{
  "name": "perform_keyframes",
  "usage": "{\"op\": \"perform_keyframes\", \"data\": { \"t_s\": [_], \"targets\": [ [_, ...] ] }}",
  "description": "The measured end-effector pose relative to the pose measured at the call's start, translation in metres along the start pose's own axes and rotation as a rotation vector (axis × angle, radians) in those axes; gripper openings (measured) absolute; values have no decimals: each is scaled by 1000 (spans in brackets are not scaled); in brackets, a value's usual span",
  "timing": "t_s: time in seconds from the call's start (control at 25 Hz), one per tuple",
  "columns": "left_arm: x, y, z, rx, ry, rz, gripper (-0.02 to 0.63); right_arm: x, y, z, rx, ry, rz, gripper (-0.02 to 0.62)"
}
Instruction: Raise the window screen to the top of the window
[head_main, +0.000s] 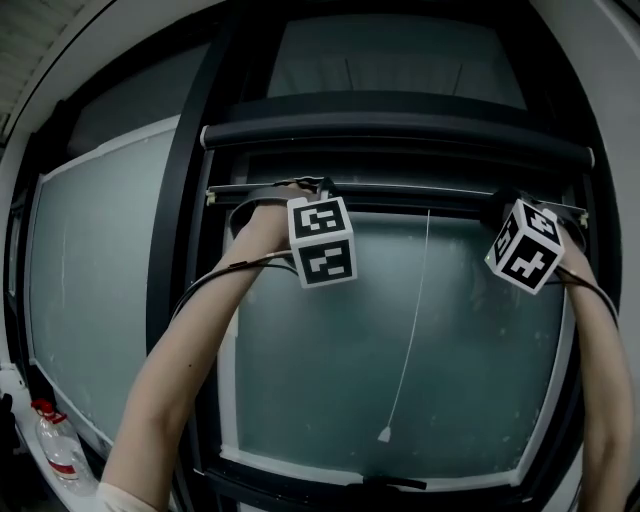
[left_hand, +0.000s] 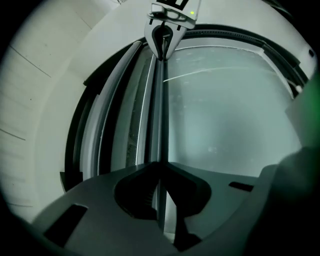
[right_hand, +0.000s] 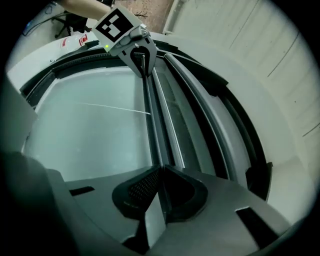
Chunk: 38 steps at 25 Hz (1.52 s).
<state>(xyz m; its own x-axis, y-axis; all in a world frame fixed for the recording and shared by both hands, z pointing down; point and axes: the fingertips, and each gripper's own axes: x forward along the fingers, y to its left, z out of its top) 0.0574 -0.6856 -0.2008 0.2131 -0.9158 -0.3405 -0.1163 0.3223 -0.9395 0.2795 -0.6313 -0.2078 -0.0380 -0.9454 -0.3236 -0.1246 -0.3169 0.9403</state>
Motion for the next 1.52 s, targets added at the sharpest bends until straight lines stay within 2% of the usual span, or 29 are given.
{"op": "perform_keyframes", "data": {
  "t_s": [0.24, 0.36, 0.52, 0.72, 0.8, 0.92, 1.0, 1.12, 1.16, 1.2, 1.32, 1.4, 1.44, 1.52],
  "targets": [
    [15, 45, 1, 18, 10, 90, 20, 13, -47, 6, 25, 25, -53, 21],
    [21, 61, 1, 22, 30, 105, 20, 19, -62, 8, 49, 25, -88, 24],
    [26, 82, 3, 4, 3, 130, 20, 25, -84, 11, 82, 16, -138, 31],
    [29, 91, 3, 9, -10, 125, 20, 29, -93, 12, 104, 8, -170, 35],
    [31, 91, 3, -43, -14, 99, 20, 30, -94, 11, 121, 16, -176, 38],
    [30, 93, 3, -230, -59, 52, 26, 28, -95, 9, 185, 10, -196, 43],
    [26, 95, 1, -362, -126, 57, 40, 24, -98, 10, 299, -39, -235, 56],
    [16, 99, 1, -446, -264, 186, 49, 8, -94, 9, 532, -168, -296, 61],
    [12, 99, 2, -499, -314, 219, 60, 2, -88, 8, 608, -215, -291, 61],
    [7, 95, 3, -587, -357, 215, 63, -4, -80, 7, 679, -259, -277, 60],
    [-12, 63, 4, -948, -495, 122, 57, -20, -46, 0, 902, -365, -226, 60],
    [-32, 30, 3, -1178, -607, 117, 57, -31, -15, -9, 1112, -436, -182, 61],
    [-42, 8, 2, -1308, -664, 102, 57, -37, 5, -12, 1228, -480, -139, 60],
    [-63, -49, 1, -1626, -785, 33, 57, -48, 50, -15, 1433, -571, -27, 61]
  ]
}}
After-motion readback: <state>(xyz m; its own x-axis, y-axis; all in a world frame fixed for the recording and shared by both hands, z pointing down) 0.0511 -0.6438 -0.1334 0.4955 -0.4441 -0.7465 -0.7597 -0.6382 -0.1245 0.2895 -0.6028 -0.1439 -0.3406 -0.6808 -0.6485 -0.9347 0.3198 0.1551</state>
